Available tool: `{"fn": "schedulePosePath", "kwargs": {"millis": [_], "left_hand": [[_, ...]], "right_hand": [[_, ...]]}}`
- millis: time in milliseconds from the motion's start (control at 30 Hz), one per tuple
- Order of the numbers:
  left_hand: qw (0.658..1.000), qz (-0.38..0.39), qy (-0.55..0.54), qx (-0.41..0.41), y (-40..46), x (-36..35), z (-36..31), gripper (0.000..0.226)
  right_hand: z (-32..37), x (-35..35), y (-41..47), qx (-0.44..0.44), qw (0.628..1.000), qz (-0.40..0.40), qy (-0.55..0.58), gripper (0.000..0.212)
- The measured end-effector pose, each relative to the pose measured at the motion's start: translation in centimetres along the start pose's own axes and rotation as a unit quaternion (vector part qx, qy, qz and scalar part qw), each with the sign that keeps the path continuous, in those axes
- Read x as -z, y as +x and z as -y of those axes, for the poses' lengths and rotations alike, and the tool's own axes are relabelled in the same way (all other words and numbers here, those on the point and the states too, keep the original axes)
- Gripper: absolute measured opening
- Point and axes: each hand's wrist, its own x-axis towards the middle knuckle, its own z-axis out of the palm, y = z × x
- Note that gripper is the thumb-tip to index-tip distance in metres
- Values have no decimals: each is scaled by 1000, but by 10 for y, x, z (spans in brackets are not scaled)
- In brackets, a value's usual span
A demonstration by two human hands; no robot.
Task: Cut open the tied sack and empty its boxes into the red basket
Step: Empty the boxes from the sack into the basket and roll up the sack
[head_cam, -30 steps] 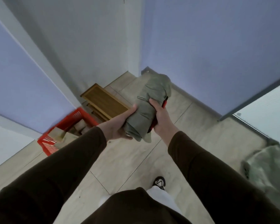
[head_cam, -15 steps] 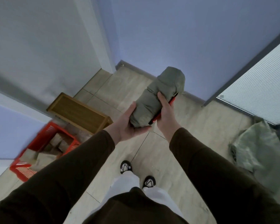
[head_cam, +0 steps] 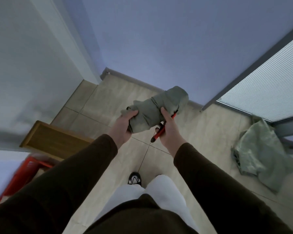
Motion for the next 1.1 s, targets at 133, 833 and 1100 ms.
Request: {"fn": "schedulePosePath", "kwargs": {"millis": [133, 833, 1100], "left_hand": [[1000, -1, 25, 12, 37, -21, -13, 18], [992, -42, 118, 17, 286, -85, -95, 39], [976, 27, 208, 49, 380, -108, -111, 36]], "right_hand": [[28, 4, 37, -27, 999, -29, 0, 51], [138, 40, 273, -76, 977, -180, -87, 42], [151, 16, 361, -88, 982, -69, -154, 40]]}}
